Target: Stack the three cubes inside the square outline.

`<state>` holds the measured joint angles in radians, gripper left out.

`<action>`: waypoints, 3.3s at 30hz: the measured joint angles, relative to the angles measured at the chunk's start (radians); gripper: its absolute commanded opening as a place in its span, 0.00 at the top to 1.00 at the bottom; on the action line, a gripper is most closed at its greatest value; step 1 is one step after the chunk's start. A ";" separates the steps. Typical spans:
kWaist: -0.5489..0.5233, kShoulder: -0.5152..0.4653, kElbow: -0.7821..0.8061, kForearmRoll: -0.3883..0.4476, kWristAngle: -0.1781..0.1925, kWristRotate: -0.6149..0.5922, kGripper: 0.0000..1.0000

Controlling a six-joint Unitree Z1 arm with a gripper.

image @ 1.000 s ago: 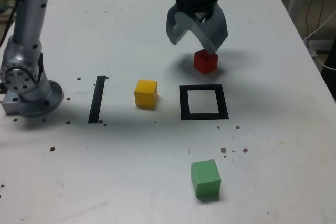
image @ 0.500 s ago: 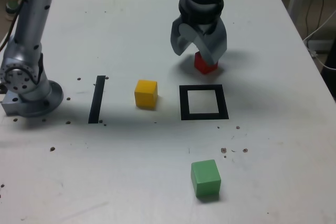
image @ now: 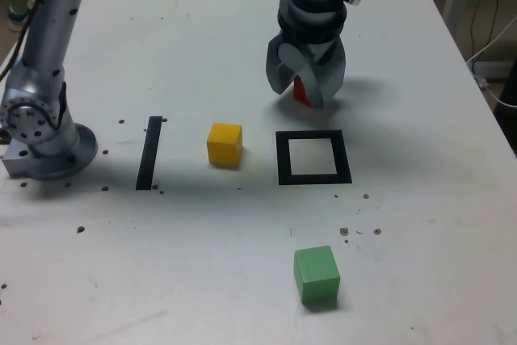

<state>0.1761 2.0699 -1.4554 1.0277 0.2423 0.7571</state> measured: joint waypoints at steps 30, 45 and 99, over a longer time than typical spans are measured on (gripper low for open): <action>-0.077 -0.131 0.001 0.107 -0.074 -0.285 0.84; -0.212 -0.096 -0.008 0.171 -0.179 -0.804 0.84; -0.277 -0.088 -0.047 0.199 -0.138 -0.887 0.01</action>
<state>-0.1010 1.9822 -1.5029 1.2262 0.1038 -0.1296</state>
